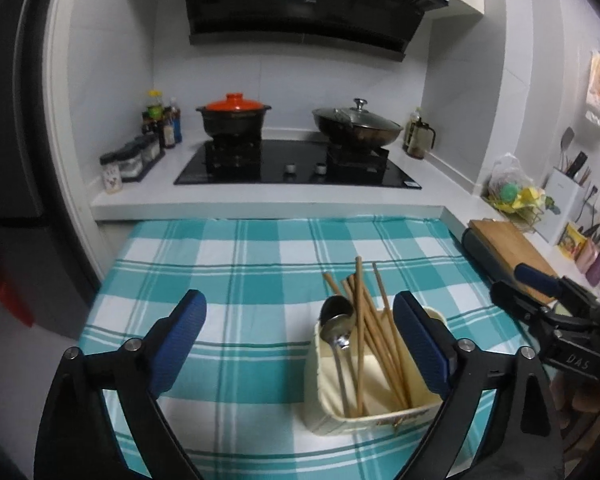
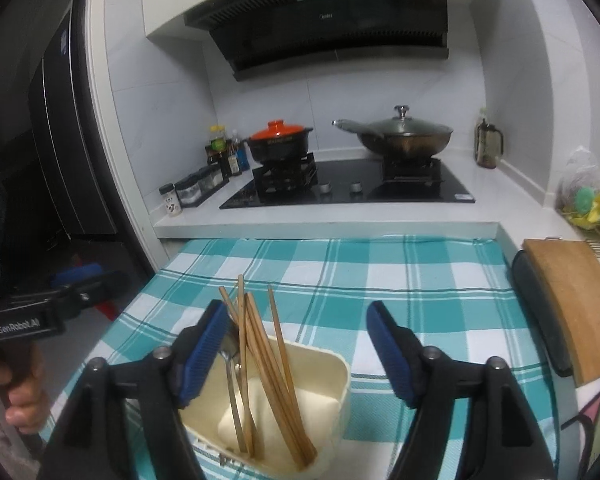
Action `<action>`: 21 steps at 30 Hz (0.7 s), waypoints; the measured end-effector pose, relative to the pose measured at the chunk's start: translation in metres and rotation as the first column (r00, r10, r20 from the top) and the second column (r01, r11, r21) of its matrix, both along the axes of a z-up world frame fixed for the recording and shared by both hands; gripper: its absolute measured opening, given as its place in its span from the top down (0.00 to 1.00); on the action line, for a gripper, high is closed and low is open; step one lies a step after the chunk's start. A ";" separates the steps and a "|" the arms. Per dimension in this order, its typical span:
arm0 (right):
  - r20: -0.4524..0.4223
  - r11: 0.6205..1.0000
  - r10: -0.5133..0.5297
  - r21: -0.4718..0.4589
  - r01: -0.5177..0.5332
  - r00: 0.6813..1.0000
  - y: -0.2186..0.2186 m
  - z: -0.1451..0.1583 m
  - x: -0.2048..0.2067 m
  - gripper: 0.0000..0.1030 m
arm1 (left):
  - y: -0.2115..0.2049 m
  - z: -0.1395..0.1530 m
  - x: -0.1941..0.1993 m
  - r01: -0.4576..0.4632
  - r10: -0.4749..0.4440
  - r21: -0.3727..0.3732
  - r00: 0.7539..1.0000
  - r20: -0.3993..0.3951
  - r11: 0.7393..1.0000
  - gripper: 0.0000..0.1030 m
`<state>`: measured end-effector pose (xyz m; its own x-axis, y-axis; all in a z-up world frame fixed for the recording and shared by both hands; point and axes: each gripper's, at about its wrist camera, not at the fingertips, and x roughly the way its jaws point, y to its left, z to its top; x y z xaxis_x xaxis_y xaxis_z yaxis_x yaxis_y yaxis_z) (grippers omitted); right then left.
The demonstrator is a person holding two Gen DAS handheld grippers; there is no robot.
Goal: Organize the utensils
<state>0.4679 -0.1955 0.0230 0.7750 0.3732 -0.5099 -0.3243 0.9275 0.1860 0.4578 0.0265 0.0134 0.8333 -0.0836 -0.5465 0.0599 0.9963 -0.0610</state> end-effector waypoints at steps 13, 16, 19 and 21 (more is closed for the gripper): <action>0.127 0.994 -0.076 -0.072 0.085 0.989 -0.007 0.010 -0.161 0.13 | -0.012 -0.012 -0.169 -0.180 0.168 0.165 0.982 0.085 0.970 0.00; 0.133 0.992 -0.118 -0.021 0.121 0.984 -0.007 0.012 -0.200 0.02 | -0.010 -0.013 -0.197 -0.200 0.188 0.128 0.977 0.099 0.971 0.01; 0.103 0.990 -0.138 0.035 0.135 0.985 -0.008 0.012 -0.225 0.00 | -0.009 -0.021 -0.214 -0.218 0.214 0.119 0.976 0.047 0.969 0.00; 0.070 0.990 -0.138 0.050 0.134 0.988 -0.009 0.013 -0.237 0.00 | -0.007 -0.027 -0.221 -0.205 0.205 0.098 0.979 0.016 0.974 0.00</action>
